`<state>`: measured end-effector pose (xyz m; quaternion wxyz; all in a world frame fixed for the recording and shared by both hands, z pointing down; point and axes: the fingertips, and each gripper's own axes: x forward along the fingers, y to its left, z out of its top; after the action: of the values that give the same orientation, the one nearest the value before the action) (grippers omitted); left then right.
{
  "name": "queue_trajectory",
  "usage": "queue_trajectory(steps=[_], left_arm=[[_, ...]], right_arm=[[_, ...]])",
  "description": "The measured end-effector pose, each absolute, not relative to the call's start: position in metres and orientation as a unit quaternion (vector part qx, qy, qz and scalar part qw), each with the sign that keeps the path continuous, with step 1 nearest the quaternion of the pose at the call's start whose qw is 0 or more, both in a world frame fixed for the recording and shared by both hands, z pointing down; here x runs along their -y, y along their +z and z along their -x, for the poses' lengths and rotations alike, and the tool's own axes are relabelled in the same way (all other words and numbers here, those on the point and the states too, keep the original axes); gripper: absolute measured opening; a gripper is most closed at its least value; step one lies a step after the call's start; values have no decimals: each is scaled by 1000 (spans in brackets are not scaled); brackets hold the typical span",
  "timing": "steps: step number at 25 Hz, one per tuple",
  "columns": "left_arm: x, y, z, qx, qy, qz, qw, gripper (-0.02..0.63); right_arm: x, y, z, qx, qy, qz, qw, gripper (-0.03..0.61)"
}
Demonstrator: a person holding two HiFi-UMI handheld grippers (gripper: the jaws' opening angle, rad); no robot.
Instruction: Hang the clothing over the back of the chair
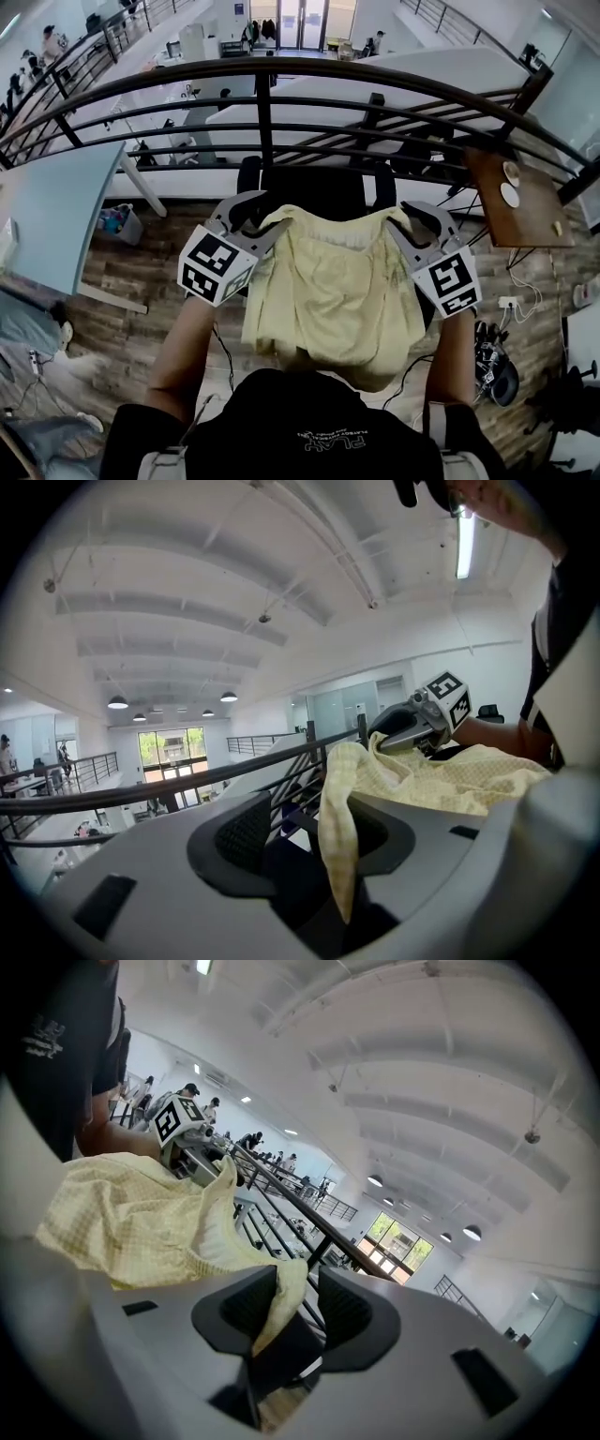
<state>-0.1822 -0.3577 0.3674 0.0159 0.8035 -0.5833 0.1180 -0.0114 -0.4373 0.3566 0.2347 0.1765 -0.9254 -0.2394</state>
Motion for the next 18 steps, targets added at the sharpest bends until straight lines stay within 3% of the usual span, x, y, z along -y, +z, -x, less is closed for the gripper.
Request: queue_trajectory(steps=[8, 18], left_arm=[[339, 372, 186, 585, 109, -802, 38, 212], [320, 391, 190, 556, 114, -817, 101, 212]], right_arm=[[428, 372, -8, 920, -225, -157, 280, 149], [415, 346, 1, 920, -252, -179, 241, 149]])
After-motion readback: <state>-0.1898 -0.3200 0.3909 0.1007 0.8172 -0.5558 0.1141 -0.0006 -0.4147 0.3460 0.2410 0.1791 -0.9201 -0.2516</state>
